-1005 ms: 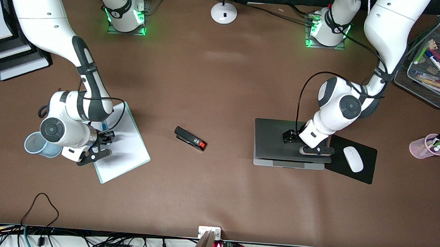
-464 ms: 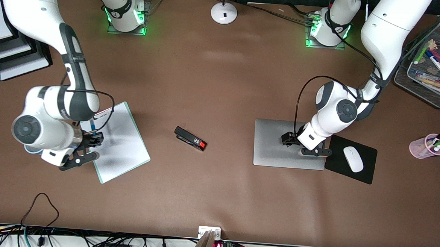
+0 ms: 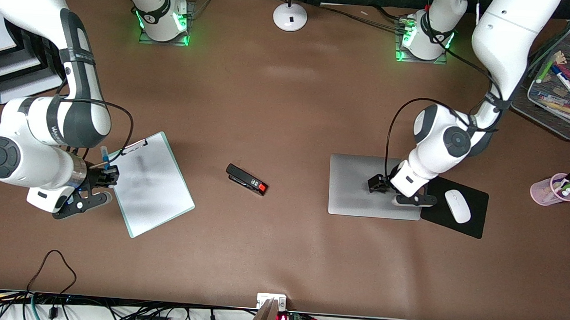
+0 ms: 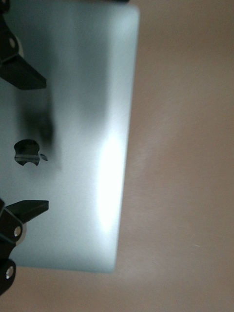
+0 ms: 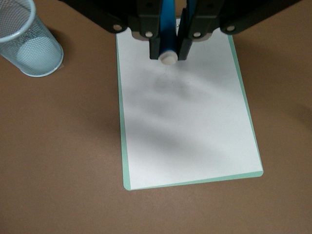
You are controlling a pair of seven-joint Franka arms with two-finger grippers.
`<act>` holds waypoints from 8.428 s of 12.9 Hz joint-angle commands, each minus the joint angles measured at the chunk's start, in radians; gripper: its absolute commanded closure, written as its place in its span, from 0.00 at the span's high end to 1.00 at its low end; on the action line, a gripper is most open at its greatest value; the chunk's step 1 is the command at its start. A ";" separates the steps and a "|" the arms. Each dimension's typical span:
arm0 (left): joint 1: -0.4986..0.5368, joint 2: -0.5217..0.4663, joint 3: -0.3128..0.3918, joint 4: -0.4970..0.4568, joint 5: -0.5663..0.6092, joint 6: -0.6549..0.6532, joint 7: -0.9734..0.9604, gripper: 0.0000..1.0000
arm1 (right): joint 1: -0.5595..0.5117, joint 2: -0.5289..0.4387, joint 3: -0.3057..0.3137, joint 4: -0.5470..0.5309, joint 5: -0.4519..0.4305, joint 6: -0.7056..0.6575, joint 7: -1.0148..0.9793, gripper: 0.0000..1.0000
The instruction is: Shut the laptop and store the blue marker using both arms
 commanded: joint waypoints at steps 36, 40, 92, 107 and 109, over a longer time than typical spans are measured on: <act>0.264 -0.617 -0.002 0.301 0.002 -1.083 0.318 1.00 | -0.474 0.046 0.015 -0.005 0.617 -0.156 -2.004 0.02; 0.261 -0.609 -0.005 0.316 0.007 -1.086 0.342 1.00 | -0.492 0.076 0.015 0.042 0.617 -0.170 -2.019 0.02; 0.014 -0.607 0.166 0.281 -0.001 -1.037 0.370 1.00 | -0.099 -0.408 -0.031 -0.074 -0.011 -0.395 0.335 1.00; 0.014 -0.606 0.177 0.285 0.000 -1.040 0.370 1.00 | -0.058 -0.557 -0.076 -0.170 0.003 -0.337 0.360 1.00; 0.014 -0.606 0.177 0.285 0.000 -1.038 0.370 1.00 | -0.058 -0.557 -0.076 -0.164 0.003 -0.337 0.343 1.00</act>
